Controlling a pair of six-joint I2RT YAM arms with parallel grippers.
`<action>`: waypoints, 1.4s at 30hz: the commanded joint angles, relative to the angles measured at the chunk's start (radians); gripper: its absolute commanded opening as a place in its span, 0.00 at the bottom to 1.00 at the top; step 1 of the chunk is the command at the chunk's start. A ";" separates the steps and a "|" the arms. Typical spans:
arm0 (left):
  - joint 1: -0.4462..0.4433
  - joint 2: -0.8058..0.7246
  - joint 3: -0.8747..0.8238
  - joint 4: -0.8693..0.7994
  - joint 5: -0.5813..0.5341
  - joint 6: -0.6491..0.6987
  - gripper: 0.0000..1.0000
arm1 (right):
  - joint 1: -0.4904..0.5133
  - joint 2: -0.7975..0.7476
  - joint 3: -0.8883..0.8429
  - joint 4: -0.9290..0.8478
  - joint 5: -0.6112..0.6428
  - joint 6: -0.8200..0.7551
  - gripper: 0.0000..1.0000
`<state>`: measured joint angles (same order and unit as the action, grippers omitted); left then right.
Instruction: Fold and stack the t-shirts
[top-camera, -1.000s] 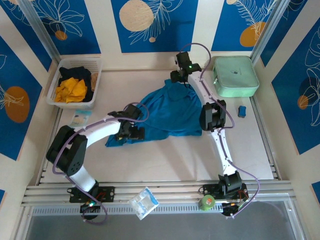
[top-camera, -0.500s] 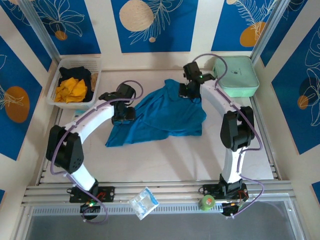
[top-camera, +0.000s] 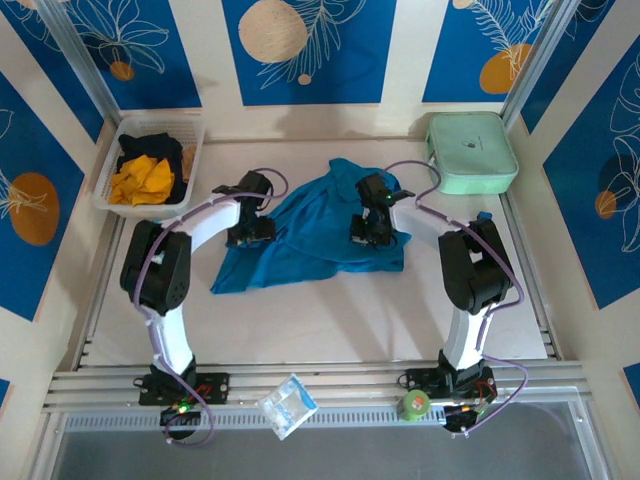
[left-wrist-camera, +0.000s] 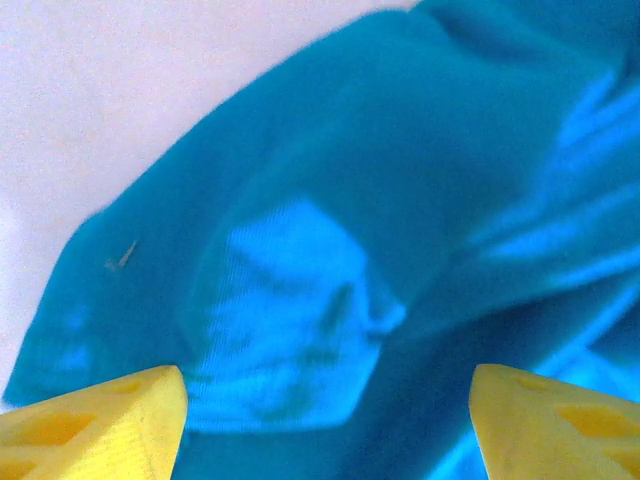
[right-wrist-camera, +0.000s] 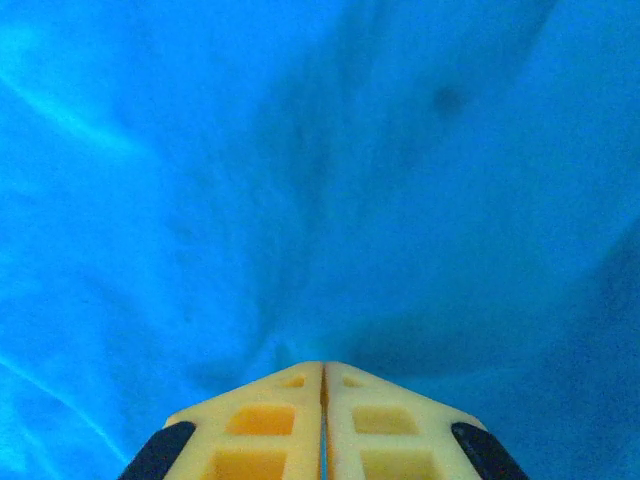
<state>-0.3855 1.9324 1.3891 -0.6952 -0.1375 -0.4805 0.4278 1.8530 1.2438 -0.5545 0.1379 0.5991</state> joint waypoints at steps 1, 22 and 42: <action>0.036 0.073 0.077 -0.008 -0.064 0.035 0.70 | -0.008 -0.039 -0.055 0.028 -0.005 0.054 0.07; 0.123 0.279 0.543 -0.225 -0.338 0.218 0.65 | -0.222 -0.319 -0.381 -0.039 0.015 0.059 0.04; 0.012 -0.187 -0.168 -0.009 0.192 -0.046 0.41 | -0.218 -0.395 -0.337 -0.081 0.003 0.025 0.04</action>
<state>-0.3698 1.7420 1.2472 -0.7685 -0.0345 -0.4606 0.2070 1.4937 0.8928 -0.6075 0.1562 0.6353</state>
